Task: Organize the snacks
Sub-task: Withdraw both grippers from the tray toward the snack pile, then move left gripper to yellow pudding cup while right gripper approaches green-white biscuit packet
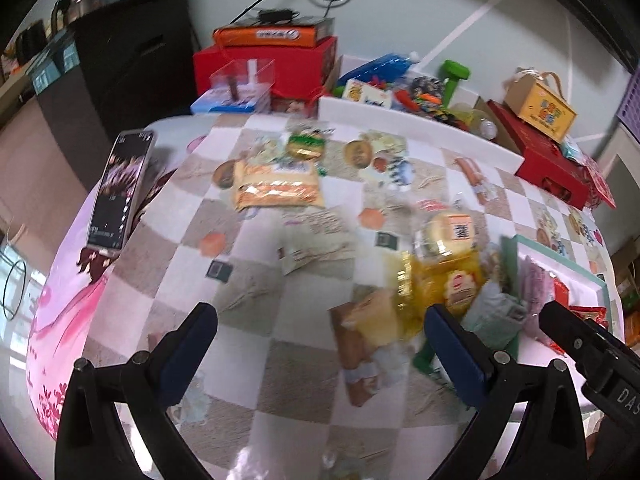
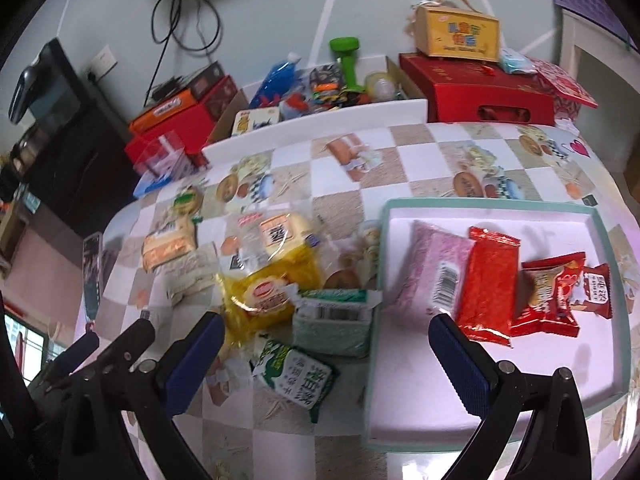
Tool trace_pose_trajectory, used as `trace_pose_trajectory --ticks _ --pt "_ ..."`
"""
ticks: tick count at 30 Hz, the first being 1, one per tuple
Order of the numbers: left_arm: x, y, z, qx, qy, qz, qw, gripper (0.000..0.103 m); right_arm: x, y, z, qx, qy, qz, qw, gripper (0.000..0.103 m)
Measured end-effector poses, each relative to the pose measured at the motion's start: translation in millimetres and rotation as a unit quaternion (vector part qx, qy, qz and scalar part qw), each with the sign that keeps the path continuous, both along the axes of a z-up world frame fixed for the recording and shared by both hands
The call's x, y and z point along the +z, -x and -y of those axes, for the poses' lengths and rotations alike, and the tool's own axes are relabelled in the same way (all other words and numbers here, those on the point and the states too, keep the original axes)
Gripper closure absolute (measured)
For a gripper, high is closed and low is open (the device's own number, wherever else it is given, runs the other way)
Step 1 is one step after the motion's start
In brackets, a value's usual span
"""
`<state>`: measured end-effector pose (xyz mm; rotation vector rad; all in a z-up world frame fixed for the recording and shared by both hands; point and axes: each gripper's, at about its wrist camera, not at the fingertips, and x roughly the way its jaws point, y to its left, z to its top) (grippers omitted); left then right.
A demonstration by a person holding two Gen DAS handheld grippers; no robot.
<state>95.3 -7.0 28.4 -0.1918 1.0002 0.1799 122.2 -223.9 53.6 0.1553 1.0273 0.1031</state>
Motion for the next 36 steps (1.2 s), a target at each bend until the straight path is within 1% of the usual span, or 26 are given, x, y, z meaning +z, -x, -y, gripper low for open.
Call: trace_pose_trajectory --ticks 5,9,10,14,15,18,20,22,23,24,26,28,30,33,36 --pt "-13.9 1.7 -10.4 0.0 0.011 -0.02 0.9997 0.0 -9.0 1.2 -11.5 0.011 0.016 -0.014 1.0 0.0" --pt "-20.6 1.3 -15.2 0.0 0.018 -0.029 0.9994 0.0 -20.7 0.7 -15.1 0.016 0.017 -0.032 0.999 0.0" --pt "-23.4 1.1 -17.5 0.002 0.022 -0.033 0.9992 0.0 -22.9 0.8 -15.6 0.017 0.019 -0.036 0.999 0.001" --pt "-29.6 -0.6 -22.3 0.006 0.034 -0.04 0.9986 0.0 -33.5 0.9 -19.4 0.023 0.03 -0.052 0.998 0.011" --pt "-31.0 -1.5 -22.4 0.005 0.037 -0.042 0.9984 0.0 -35.4 1.2 -20.8 0.025 0.032 -0.055 0.998 0.012" --pt "-31.9 -3.5 -20.2 -0.006 0.049 -0.041 0.9979 0.0 -38.7 2.4 -25.9 0.034 0.031 -0.058 0.997 0.014" --pt "-32.6 -5.9 -16.3 -0.015 0.055 -0.041 0.9976 0.001 -40.5 3.0 -29.4 0.039 0.035 -0.06 0.997 0.019" --pt "-35.3 -8.5 -12.8 -0.019 0.051 -0.047 0.9974 0.001 -43.2 2.7 -30.9 0.042 0.037 -0.065 0.996 0.023" --pt "-36.7 -9.7 -12.5 -0.021 0.053 -0.049 0.9972 0.001 -44.3 2.7 -30.8 0.042 0.037 -0.067 0.996 0.024" --pt "-37.9 -10.2 -12.7 -0.022 0.057 -0.051 0.9969 0.001 -45.3 2.7 -30.3 0.04 0.038 -0.069 0.996 0.024" --pt "-40.2 -12.0 -13.3 -0.024 0.073 -0.05 0.9958 0.001 -46.0 2.4 -30.7 0.042 0.041 -0.069 0.996 0.029" --pt "-42.6 -15.3 -11.9 -0.027 0.087 -0.051 0.9945 0.001 -48.0 2.3 -32.6 0.048 0.044 -0.071 0.995 0.03" --pt "-44.6 -18.5 -9.1 -0.029 0.088 -0.052 0.9943 0.001 -50.5 2.1 -34.3 0.052 0.043 -0.075 0.995 0.031" --pt "-49.6 -24.4 -2.0 -0.035 0.089 -0.059 0.9937 0.001 -54.2 2.1 -36.1 0.057 0.044 -0.08 0.994 0.034" --pt "-55.3 -30.1 4.7 -0.042 0.093 -0.064 0.9927 0.004 -57.1 1.6 -37.1 0.059 0.044 -0.084 0.994 0.035"
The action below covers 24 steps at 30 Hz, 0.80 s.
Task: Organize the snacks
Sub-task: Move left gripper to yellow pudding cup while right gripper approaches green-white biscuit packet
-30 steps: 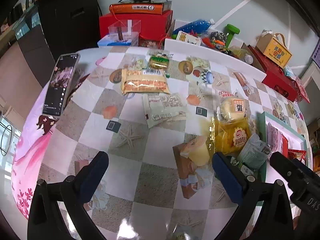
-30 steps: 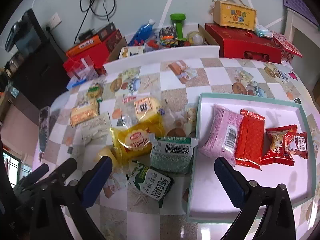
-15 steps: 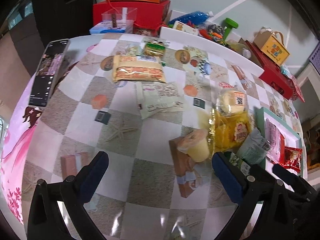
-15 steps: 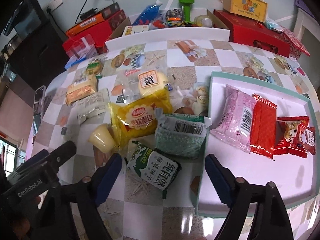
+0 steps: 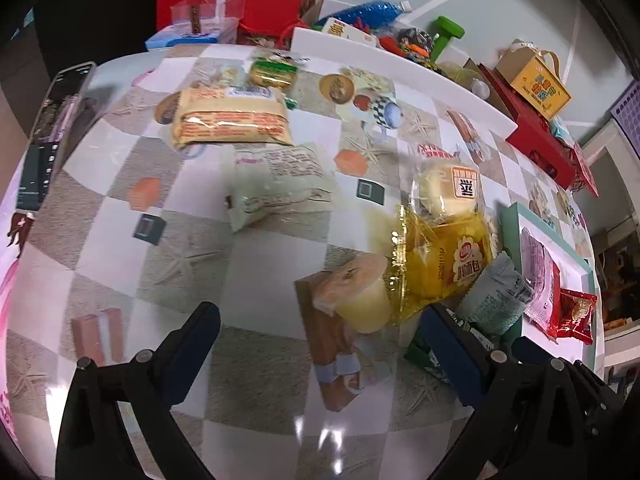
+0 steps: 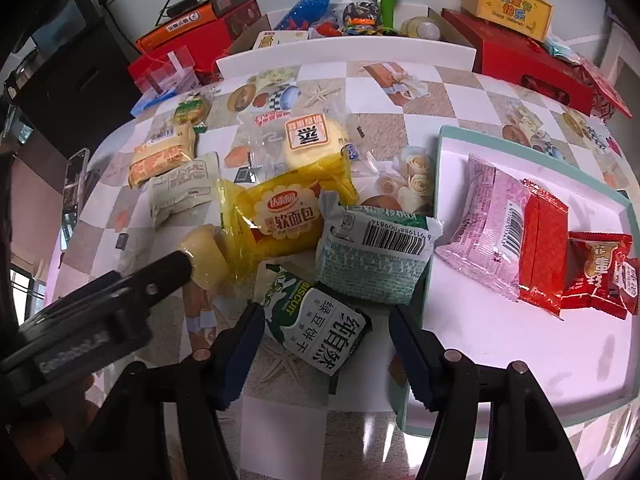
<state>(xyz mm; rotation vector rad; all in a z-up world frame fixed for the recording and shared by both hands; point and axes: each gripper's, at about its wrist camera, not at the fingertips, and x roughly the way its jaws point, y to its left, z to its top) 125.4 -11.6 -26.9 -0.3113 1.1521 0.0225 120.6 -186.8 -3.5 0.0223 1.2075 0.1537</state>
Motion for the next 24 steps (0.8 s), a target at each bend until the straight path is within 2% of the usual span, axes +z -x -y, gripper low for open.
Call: trace_pose_trajectory --ticks 4,8,11,17,20,21,24 --pt "-10.5 -7.7 5.3 -0.002 0.012 -0.012 0.9998 0.013 -5.3 -1.6 1.2 -0.001 0.0 -0.009 1.0 0.035" --pt "-16.5 -13.0 10.4 -0.001 0.006 -0.017 0.9998 0.016 -9.5 -2.9 0.9 0.0 -0.001 -0.014 1.0 0.035" --pt "-21.1 -16.2 11.8 0.005 0.003 -0.022 0.9997 0.027 -12.7 -3.6 0.4 0.001 -0.001 -0.019 1.0 0.035" --pt "-21.9 -18.0 12.9 0.001 -0.01 -0.019 0.9998 0.035 -14.4 -4.1 1.6 -0.001 -0.002 -0.023 1.0 0.035" --pt "-21.2 -17.7 12.6 -0.002 0.002 -0.018 0.9998 0.048 -15.2 -4.2 1.4 -0.001 -0.001 -0.024 1.0 0.035" --pt "-21.2 -17.4 12.7 -0.004 0.001 -0.019 0.9998 0.056 -15.5 -4.2 1.3 -0.001 -0.001 -0.025 1.0 0.035" --pt "-20.9 -14.9 10.6 -0.006 0.001 -0.02 0.9998 0.056 -16.2 -4.4 1.2 -0.002 -0.001 -0.025 1.0 0.035"
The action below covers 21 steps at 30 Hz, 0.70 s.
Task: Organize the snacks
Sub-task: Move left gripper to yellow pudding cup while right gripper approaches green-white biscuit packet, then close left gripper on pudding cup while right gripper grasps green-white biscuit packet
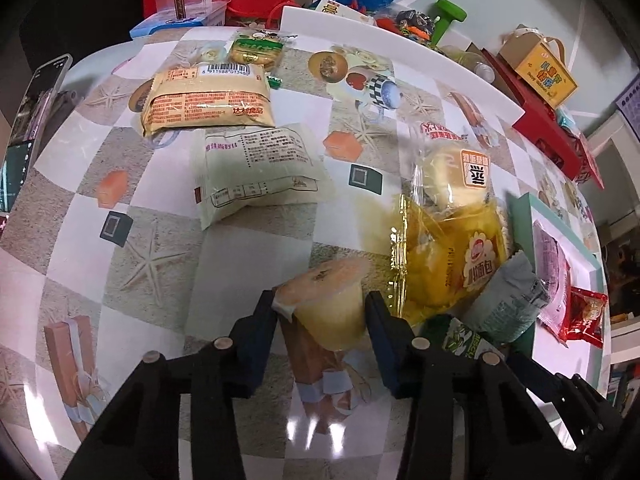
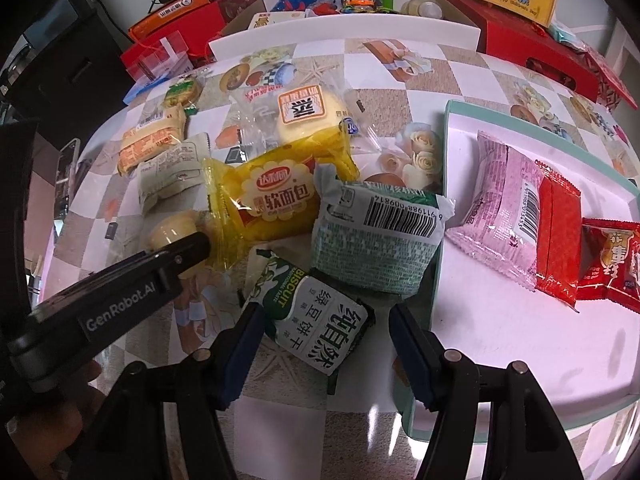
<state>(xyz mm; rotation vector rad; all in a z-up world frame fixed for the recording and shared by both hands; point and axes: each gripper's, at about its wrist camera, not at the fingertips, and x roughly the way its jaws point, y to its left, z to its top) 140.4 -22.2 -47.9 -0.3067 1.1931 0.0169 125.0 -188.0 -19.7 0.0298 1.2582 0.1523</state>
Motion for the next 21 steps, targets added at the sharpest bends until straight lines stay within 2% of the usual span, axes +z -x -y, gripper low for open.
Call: trace_pose_trajectory --ticks 21 --pt "-0.6 22.1 -41.0 0.038 0.005 -0.004 0.9992 0.057 -3.4 4.7 -16.3 0.034 -0.001 -0.002 0.999 0.035"
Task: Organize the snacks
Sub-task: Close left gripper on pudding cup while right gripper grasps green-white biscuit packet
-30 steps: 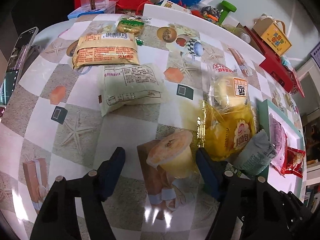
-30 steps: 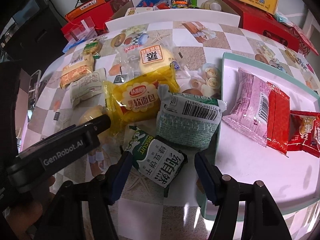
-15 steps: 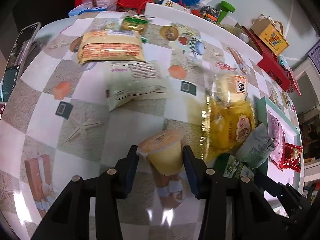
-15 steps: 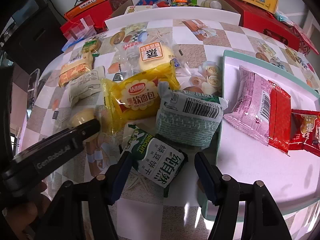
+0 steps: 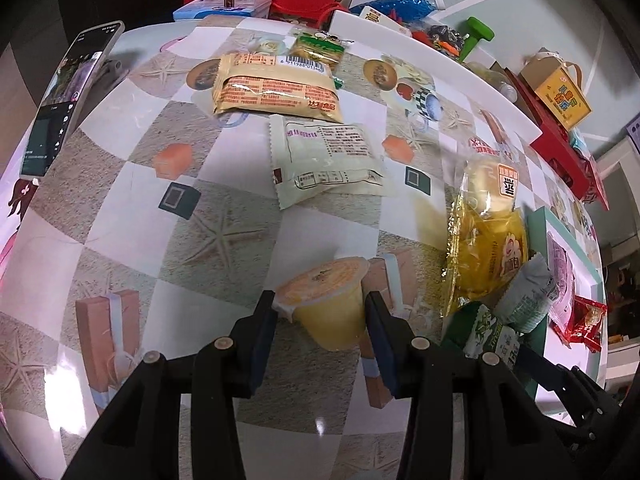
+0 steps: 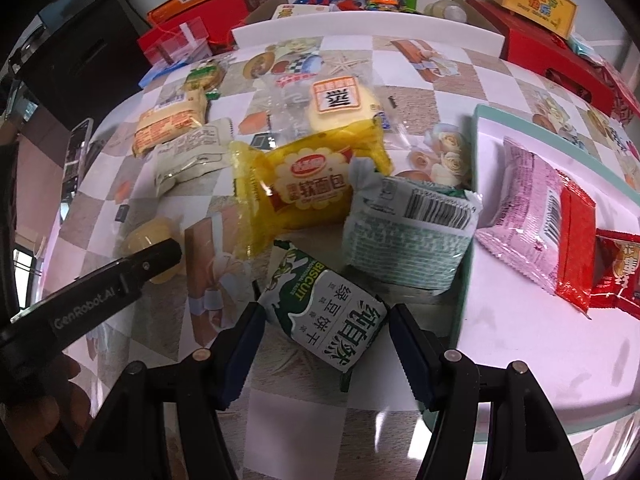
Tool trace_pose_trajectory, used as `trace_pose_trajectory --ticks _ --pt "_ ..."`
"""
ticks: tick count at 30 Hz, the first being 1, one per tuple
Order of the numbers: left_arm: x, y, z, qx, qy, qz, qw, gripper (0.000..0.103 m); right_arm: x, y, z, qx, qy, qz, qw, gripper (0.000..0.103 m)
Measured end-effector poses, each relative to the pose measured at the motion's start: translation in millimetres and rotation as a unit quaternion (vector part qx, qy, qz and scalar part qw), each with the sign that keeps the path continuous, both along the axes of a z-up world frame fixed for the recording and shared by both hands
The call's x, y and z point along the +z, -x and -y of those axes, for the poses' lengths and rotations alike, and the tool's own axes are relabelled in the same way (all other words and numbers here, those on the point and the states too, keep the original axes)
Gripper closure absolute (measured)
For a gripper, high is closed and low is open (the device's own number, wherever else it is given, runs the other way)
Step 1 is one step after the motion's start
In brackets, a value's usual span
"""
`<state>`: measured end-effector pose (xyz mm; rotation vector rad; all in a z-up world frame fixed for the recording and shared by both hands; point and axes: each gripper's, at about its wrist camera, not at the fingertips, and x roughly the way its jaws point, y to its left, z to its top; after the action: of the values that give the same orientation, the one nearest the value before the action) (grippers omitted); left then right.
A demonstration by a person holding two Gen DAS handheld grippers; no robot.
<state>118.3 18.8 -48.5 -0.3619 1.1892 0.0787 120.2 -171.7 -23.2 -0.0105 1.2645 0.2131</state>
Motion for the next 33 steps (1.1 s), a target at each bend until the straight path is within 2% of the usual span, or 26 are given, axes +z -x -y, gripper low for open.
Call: trace_pose_trajectory --ticks 4,12,17,33 --pt "-0.1 -0.3 0.6 -0.002 -0.006 -0.001 1.0 0.057 -2.5 -1.7 -4.8 0.001 -0.004 0.001 1.0 0.034" --pt "0.3 -3.1 1.9 -0.003 -0.007 -0.001 1.0 0.056 -12.4 -8.0 -7.7 -0.012 -0.014 -0.004 1.0 0.024" --pt "1.6 -0.6 -1.8 0.004 -0.004 -0.002 1.0 0.056 -14.8 -13.5 -7.4 -0.023 -0.031 0.001 0.999 0.013" --pt "8.4 5.9 -5.1 0.018 -0.005 0.005 0.9998 0.057 -22.0 -28.5 -17.8 -0.058 0.007 0.034 0.998 0.012"
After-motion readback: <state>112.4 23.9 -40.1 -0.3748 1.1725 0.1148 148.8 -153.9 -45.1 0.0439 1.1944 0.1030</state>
